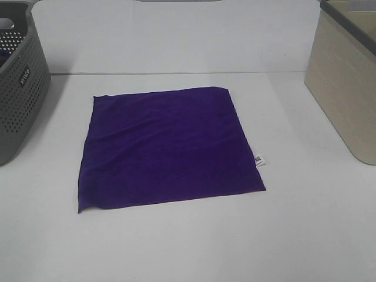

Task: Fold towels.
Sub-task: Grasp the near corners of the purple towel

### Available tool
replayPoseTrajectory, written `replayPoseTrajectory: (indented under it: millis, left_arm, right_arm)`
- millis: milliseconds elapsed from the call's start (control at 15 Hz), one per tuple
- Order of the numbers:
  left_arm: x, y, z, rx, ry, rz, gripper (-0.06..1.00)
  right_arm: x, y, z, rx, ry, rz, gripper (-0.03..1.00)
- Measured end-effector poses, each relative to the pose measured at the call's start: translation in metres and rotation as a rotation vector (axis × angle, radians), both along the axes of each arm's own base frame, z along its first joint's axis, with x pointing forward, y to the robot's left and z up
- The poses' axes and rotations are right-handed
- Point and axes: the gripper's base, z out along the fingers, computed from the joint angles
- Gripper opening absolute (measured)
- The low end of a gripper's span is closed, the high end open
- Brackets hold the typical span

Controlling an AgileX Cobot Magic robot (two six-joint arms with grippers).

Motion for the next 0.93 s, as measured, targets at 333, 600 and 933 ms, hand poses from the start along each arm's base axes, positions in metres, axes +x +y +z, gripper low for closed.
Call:
replayPoseTrajectory:
  millis: [333,600,933]
  left_arm:
    - [0.0,0.0009,0.0,0.012,0.0,0.005,0.99]
    - [0.0,0.0009,0.0,0.013,0.0,0.004,0.99]
    - [0.0,0.0009,0.0,0.013,0.0,0.004,0.99]
  right_arm:
    - [0.0,0.0,0.0,0.0,0.0,0.0,0.83]
    - [0.0,0.0,0.0,0.0,0.0,0.0,0.97]
    - [0.0,0.0,0.0,0.0,0.0,0.0,0.98]
